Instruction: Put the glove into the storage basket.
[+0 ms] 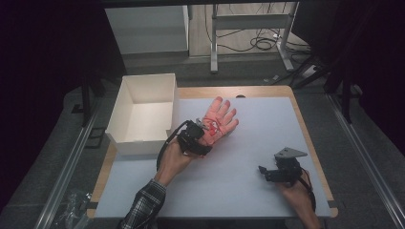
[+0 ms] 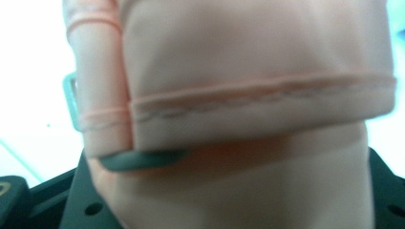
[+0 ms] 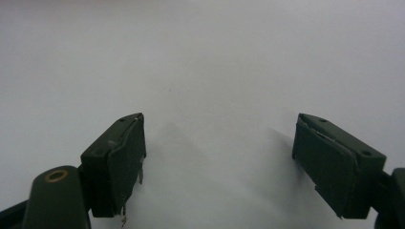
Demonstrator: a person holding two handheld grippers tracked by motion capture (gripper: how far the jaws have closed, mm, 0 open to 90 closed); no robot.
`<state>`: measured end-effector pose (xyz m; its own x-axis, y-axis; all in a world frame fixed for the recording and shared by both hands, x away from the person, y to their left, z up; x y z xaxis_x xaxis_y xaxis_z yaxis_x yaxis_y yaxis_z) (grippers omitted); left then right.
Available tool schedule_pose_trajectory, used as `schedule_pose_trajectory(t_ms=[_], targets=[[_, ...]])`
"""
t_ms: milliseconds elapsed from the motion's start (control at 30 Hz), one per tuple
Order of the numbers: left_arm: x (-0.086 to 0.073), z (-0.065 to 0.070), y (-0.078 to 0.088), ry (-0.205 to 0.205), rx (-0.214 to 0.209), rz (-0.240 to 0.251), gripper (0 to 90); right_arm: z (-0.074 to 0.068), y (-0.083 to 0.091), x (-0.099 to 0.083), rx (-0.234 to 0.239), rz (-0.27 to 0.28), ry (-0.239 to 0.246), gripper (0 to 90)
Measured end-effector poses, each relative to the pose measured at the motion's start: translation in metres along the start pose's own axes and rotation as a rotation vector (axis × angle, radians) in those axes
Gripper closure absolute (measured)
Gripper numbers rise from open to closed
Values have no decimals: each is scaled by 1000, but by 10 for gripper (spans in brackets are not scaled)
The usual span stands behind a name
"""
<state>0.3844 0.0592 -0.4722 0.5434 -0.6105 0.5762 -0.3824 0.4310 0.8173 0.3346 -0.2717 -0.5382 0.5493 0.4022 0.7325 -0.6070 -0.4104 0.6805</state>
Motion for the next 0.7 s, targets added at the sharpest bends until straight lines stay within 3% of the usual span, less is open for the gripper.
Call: schedule_pose_trajectory(t_ms=[700], targets=[[48,-26,37,28,46,-4,401,0,0,0,2,1,0,189]])
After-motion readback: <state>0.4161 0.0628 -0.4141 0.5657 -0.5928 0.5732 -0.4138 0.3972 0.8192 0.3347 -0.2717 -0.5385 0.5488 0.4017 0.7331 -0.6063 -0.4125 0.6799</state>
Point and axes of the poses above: each handheld gripper's, and its own axes: y roughly backward along the jaws, x roughly out of its top, z roughly to its right, the point moved 1 cm from there along -y, roughly forward along the jaws, and after that the axes turned 3 degrees about -y, right-handed, at the moved point
